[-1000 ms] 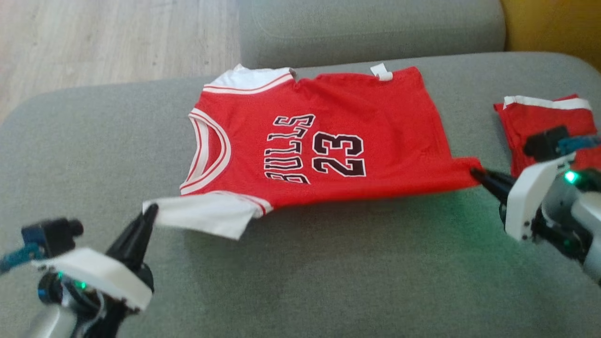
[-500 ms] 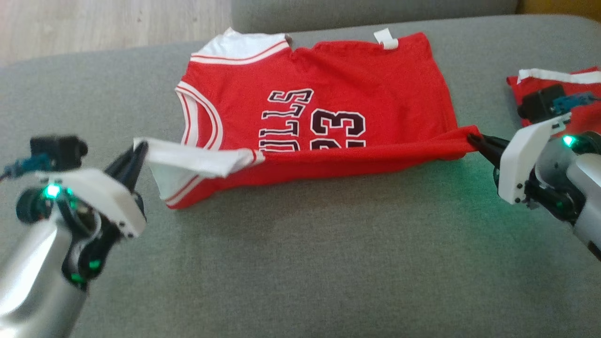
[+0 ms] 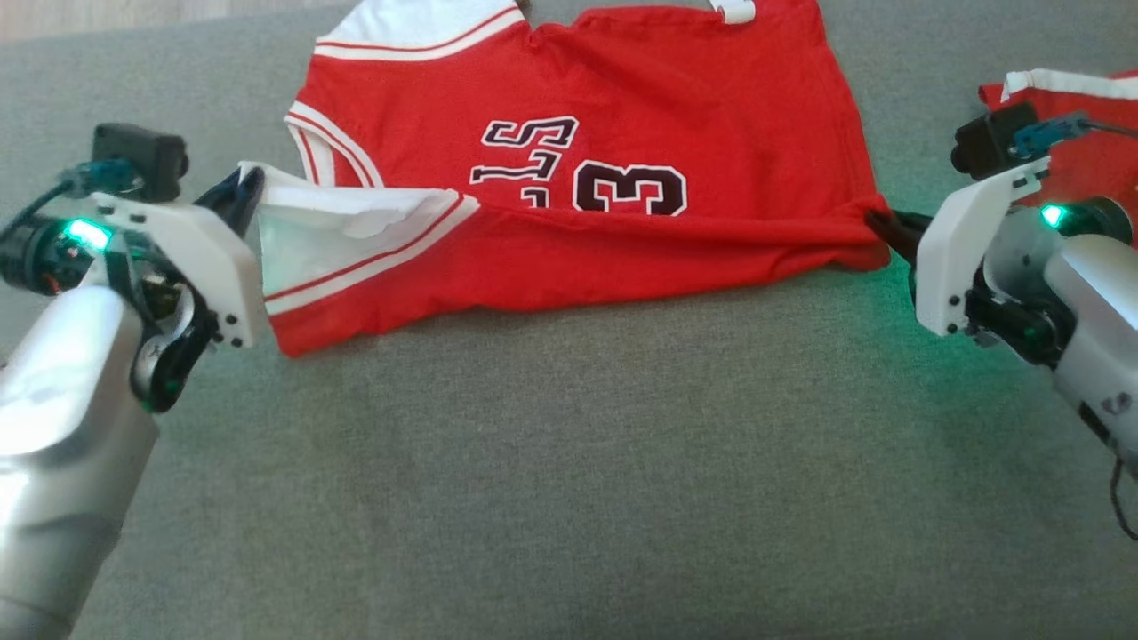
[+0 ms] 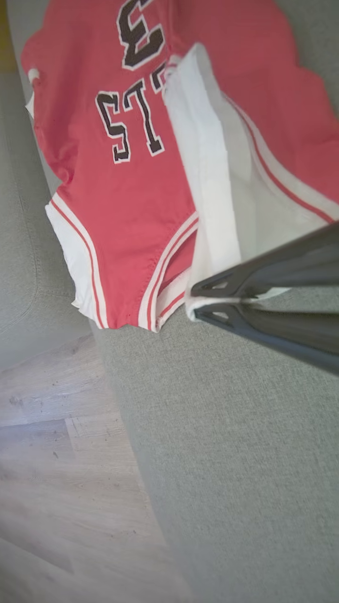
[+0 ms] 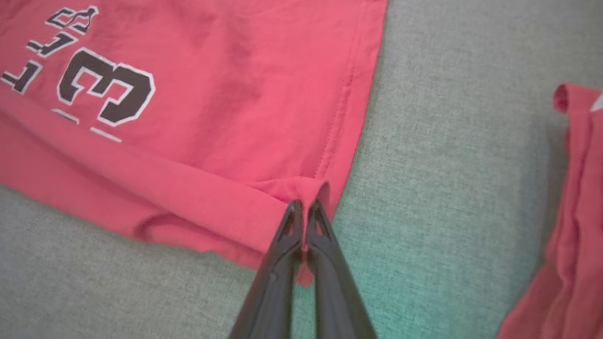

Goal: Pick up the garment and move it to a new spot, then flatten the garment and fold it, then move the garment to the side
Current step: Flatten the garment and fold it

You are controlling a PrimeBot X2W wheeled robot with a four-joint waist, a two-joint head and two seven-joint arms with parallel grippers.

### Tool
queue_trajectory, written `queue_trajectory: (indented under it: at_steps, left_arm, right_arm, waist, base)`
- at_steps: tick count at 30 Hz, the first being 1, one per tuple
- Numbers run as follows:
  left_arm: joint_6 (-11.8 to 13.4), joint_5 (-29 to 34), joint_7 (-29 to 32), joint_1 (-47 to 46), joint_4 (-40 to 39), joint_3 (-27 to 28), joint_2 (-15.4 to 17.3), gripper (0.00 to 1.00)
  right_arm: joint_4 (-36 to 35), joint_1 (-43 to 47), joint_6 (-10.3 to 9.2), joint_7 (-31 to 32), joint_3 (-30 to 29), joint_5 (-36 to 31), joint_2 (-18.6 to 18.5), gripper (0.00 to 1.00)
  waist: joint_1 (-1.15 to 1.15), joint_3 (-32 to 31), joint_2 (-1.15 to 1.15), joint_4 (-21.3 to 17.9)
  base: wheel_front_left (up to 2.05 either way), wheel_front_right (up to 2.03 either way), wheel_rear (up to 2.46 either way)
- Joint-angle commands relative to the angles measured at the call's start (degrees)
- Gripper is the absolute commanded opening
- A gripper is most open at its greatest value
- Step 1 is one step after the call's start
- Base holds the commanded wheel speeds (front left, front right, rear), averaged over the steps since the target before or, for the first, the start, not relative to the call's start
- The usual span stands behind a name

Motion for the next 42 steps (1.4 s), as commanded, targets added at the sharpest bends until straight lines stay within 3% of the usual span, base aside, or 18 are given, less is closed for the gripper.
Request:
queue_trajectory:
  at_steps: [1, 2, 8, 15, 18, 20, 22, 26, 31, 36, 42]
  left_arm:
    - [-0.13, 0.93, -1.35, -3.56, -0.40, 1.89, 1.71, 0.58]
    - [-0.16, 1.45, -2.28, -4.32, 0.87, 1.59, 1.18, 1.00]
    - [-0.30, 3.41, -10.63, -7.84, 5.24, 0.93, -1.80, 1.00]
    - [0.94, -0.38, -25.81, -6.48, 4.67, 6.37, -5.81, 1.00]
    - [2.32, 0.90, -30.72, -3.92, 2.85, 6.65, -5.58, 1.00]
    - [3.17, 0.86, -31.83, -2.75, 2.08, 7.21, -5.88, 1.00]
    - [4.44, 0.86, -33.09, 0.04, 0.19, 8.06, -6.30, 1.00]
    - [7.01, 0.37, -34.07, 6.97, -4.60, 10.83, -7.92, 1.00]
    - [9.47, 2.93, -34.18, 18.44, -13.57, 15.76, -12.06, 1.00]
    - [9.65, 6.98, -34.19, 27.78, -17.49, 19.58, -16.14, 1.00]
    - [7.85, 9.61, -34.20, 32.83, -16.07, 21.75, -19.71, 1.00]
  right_arm:
    - [0.04, -1.27, -0.04, -1.59, -0.55, -0.44, -0.34, 0.80]
    - [0.93, -1.66, -0.04, -2.48, -0.70, -0.63, 0.11, 1.00]
    - [5.31, -3.43, -0.04, -8.10, -1.90, -1.12, 1.70, 1.00]
    - [5.13, -2.24, -0.04, -22.42, -5.87, -0.14, 2.41, 1.00]
    - [5.15, -1.14, -0.04, -29.88, -8.01, -1.84, 2.33, 1.00]
    - [5.30, -0.71, -0.04, -31.13, -9.35, -2.61, 2.51, 1.00]
    - [5.09, -0.14, -0.04, -31.99, -13.75, -5.22, 2.96, 1.00]
    - [-1.36, 5.92, -0.04, -32.08, -32.12, -16.67, 4.81, 1.00]
    - [-12.76, 22.06, -0.04, -32.09, -50.36, -33.51, 13.34, 1.00]
    - [-19.32, 33.77, -0.04, -32.10, -57.87, -42.91, 21.43, 1.00]
    - [-20.99, 39.85, -0.04, -32.10, -59.83, -46.98, 25.85, 1.00]
  waist:
    - [-0.01, 0.43, 0.00, -0.03]
    - [-0.01, 0.62, 0.00, -0.01]
    - [-0.01, 0.31, 0.00, 0.18]
    - [-0.01, -2.98, 0.00, 0.21]
    - [-0.01, -4.81, 0.00, 0.16]
    - [-0.01, -5.47, 0.00, 0.15]
    - [-0.01, -6.60, 0.00, -0.07]
    - [-0.01, -8.78, 0.00, -0.48]
    - [-0.01, -10.92, 0.00, -0.83]
    - [-0.01, -12.48, 0.00, -0.69]
    - [-0.01, -13.03, 0.00, -0.41]
  base:
    - [0.00, 0.00, 0.00]
    - [0.00, 0.00, 0.00]
    - [0.00, 0.00, 0.00]
    - [0.00, 0.00, 0.00]
    - [0.00, 0.00, 0.00]
    - [0.00, 0.00, 0.00]
    - [0.00, 0.00, 0.00]
    - [0.00, 0.00, 0.00]
    - [0.00, 0.00, 0.00]
    - [0.00, 0.00, 0.00]
    - [0.00, 0.00, 0.00]
